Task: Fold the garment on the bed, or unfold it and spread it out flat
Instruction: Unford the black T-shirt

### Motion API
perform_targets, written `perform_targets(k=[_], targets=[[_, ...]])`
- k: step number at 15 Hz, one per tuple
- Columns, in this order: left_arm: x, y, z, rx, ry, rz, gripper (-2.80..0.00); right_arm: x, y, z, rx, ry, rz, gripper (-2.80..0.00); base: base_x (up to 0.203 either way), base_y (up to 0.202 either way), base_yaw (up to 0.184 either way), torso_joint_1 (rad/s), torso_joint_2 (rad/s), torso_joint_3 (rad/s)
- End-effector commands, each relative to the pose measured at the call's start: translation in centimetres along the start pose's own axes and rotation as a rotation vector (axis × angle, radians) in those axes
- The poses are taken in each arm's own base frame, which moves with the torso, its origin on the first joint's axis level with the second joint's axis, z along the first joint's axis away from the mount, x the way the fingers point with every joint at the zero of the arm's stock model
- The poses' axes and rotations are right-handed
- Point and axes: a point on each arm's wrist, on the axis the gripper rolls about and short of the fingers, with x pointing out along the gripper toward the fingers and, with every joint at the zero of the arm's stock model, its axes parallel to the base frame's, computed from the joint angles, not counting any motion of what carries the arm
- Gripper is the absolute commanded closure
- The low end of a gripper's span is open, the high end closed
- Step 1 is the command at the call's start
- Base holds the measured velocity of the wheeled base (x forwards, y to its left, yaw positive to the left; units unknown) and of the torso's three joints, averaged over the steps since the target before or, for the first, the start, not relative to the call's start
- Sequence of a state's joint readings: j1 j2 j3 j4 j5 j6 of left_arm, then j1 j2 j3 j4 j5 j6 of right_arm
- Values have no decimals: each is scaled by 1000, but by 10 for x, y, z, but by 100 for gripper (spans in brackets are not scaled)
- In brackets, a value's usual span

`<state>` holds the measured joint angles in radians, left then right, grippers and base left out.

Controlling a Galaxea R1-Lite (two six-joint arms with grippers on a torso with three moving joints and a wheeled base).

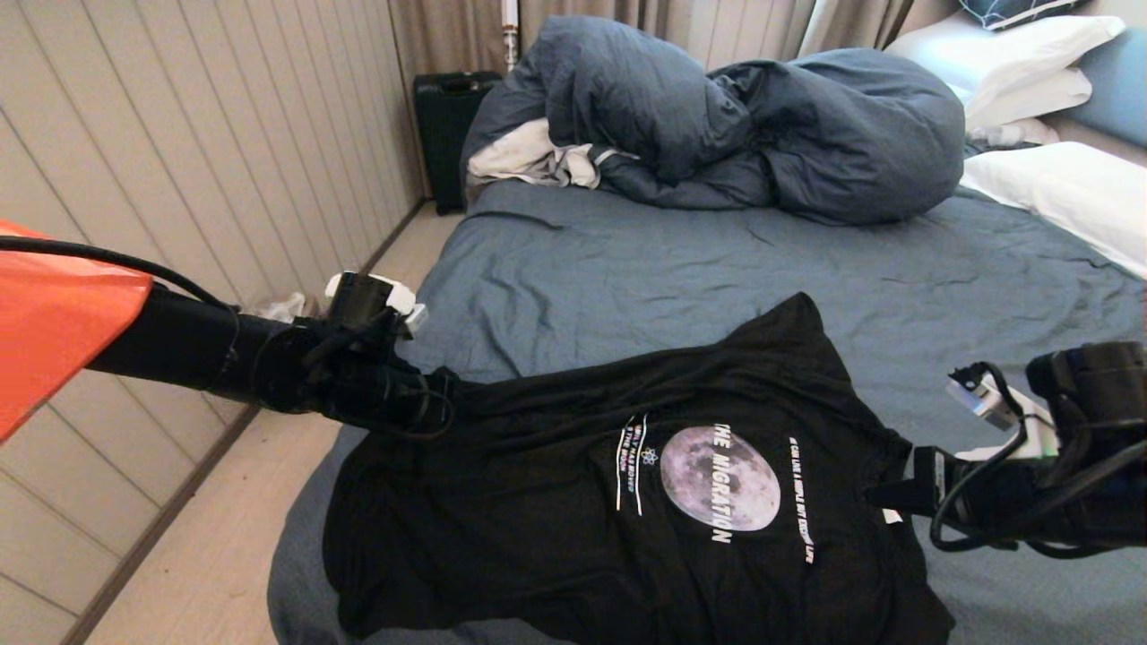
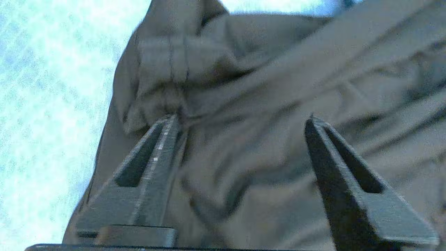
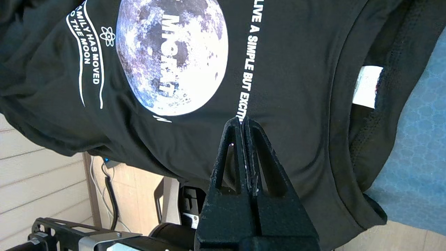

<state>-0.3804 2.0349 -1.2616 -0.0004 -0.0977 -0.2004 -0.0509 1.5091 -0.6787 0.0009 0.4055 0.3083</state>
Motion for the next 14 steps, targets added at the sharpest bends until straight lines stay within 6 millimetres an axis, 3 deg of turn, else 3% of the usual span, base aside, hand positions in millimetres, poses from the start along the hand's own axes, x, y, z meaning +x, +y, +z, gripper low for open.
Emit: perform_targets(k=[1, 5, 7, 14], targets=[[17, 4, 0, -6, 18, 6, -280, 1, 0, 0, 2, 2, 2, 0, 0, 0, 0, 0, 0, 0], [31, 13, 13, -17, -10, 19, -280, -1, 0, 0, 0, -6, 2, 0, 0, 0, 0, 0, 0, 0], [31, 13, 16, -13, -22, 30, 0, -2, 1, 1, -1, -10, 2, 0, 0, 0, 0, 0, 0, 0], [30, 12, 22, -16, -45, 29, 0, -6, 1, 3, -3, -28, 4, 0, 0, 0, 0, 0, 0, 0]])
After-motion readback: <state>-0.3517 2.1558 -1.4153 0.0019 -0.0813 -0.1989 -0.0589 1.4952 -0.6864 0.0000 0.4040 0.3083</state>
